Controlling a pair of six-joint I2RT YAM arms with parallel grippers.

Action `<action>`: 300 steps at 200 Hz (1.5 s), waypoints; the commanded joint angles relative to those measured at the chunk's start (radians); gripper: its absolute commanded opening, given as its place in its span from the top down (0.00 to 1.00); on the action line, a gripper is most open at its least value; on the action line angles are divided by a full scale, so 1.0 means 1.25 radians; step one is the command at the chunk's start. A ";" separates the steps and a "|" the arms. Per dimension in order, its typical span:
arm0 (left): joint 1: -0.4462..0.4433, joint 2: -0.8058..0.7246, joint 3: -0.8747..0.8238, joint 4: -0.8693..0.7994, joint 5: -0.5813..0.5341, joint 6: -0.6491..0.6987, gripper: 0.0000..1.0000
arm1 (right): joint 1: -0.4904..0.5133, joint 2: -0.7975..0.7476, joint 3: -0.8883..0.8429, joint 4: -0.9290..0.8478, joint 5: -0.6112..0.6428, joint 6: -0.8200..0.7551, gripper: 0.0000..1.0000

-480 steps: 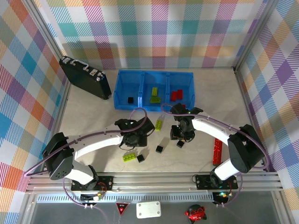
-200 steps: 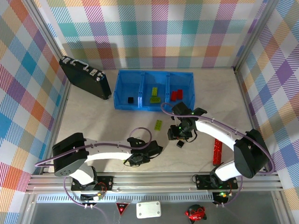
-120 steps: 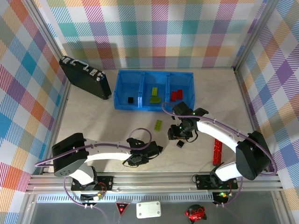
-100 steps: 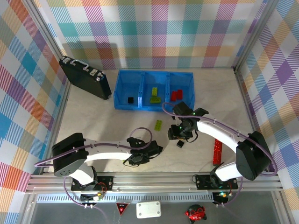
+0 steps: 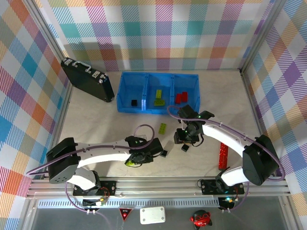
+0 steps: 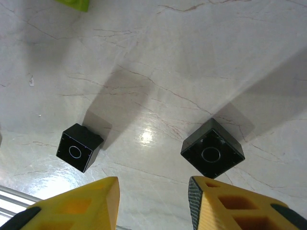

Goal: Sort the legos into containers by color
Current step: Pick up the lego from the middle-left of the table, then place the lego in the container.

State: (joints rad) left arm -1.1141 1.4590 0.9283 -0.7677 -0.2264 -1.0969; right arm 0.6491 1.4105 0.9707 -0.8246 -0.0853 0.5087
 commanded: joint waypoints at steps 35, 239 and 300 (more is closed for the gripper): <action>0.143 -0.079 0.063 -0.102 -0.002 0.165 0.67 | 0.005 -0.019 0.017 -0.027 0.020 0.037 0.56; 0.548 0.196 0.451 -0.034 0.086 0.645 0.68 | 0.005 -0.053 0.018 -0.091 0.050 0.097 0.56; 0.579 0.387 0.629 -0.046 0.052 0.704 0.68 | 0.005 -0.077 0.011 -0.109 0.056 0.117 0.56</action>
State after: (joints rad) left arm -0.4198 1.8809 1.6276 -0.8135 -0.1371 -0.2695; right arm 0.6495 1.3399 0.9710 -0.9218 -0.0311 0.6289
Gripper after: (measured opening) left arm 0.318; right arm 0.437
